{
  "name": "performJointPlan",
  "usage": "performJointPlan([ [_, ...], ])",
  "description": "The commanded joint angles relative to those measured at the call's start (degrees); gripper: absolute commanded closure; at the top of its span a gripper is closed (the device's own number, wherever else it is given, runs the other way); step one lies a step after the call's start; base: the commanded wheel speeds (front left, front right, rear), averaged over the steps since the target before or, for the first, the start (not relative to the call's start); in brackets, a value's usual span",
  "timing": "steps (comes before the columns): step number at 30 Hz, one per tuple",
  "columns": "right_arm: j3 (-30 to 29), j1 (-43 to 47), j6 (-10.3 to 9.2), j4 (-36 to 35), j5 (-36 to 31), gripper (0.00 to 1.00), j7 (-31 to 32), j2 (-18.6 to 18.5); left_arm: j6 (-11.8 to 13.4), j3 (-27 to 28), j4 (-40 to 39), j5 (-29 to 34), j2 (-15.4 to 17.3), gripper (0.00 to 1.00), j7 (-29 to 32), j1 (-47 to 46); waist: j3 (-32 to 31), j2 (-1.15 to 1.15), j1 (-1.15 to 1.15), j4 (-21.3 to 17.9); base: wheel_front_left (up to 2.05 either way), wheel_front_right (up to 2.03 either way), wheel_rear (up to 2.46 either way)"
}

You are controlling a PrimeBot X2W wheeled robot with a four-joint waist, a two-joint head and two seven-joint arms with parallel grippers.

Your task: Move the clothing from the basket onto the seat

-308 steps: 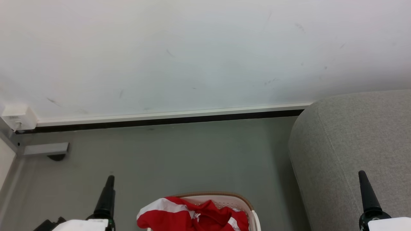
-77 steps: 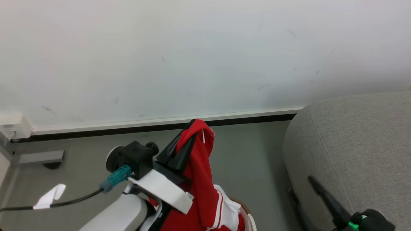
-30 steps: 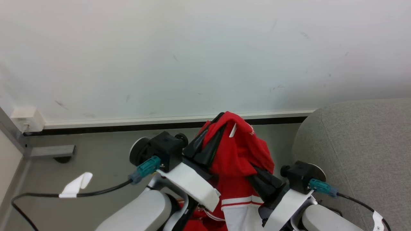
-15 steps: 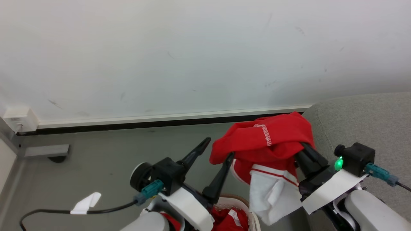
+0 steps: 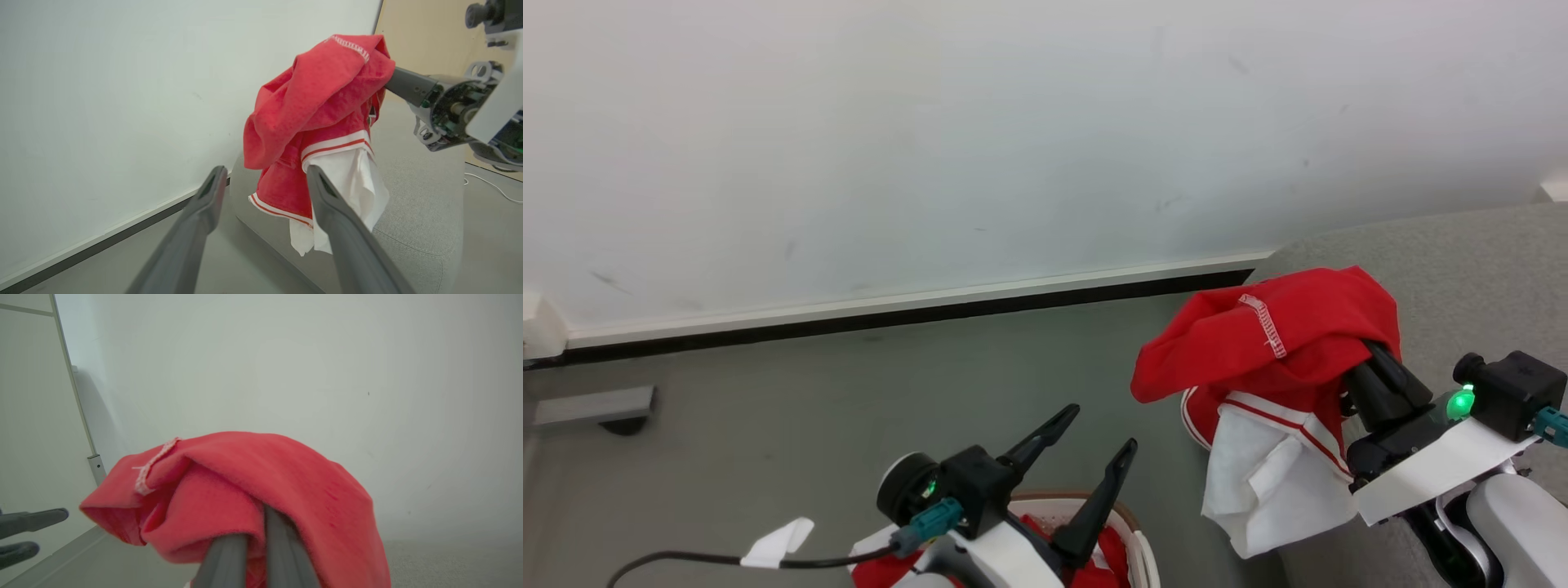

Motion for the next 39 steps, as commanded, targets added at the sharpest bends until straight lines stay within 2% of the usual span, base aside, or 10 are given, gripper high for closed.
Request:
performJointPlan([
  [1,-0.3,0.4,-0.12,-0.5,-0.1,1.0,-0.2,-0.4,-0.1,0.5,0.5,0.5,-0.1,0.0,-0.6,0.6,0.3,0.0,0.0,-1.2,0.0,0.0,0.0],
  [16,-3.0,1.3,-0.13,-1.5,-0.2,1.0,-0.2,-2.1,-1.9,0.8,3.4,1.4,-1.5,0.0,-1.7,-0.6,2.5,0.0,0.0,-12.0,0.0,0.0,0.0],
  [22,-6.2,1.3,-0.12,-1.5,-0.3,1.0,-0.2,-2.0,-2.1,0.6,3.2,2.2,-1.8,0.0,-1.6,-1.9,4.9,0.0,0.0,-14.1,0.0,0.0,0.0],
  [30,-15.6,-4.1,-0.12,-1.1,0.4,1.0,-0.2,-2.0,-3.1,0.5,1.7,4.8,-2.9,0.0,0.9,-9.8,16.1,0.0,0.0,-11.9,0.0,0.0,0.0],
  [35,-21.4,-13.3,-0.12,1.5,1.0,1.0,-0.1,-4.9,-4.1,0.3,0.9,7.0,-4.2,0.0,3.0,-16.6,25.3,0.0,0.0,-8.9,0.0,0.0,0.0],
  [39,-26.0,-21.6,-0.12,5.2,0.8,1.0,0.2,-8.7,-5.2,-0.1,1.2,8.7,-6.0,0.0,3.9,-22.2,31.8,0.0,0.0,-6.4,0.0,0.0,0.0],
])
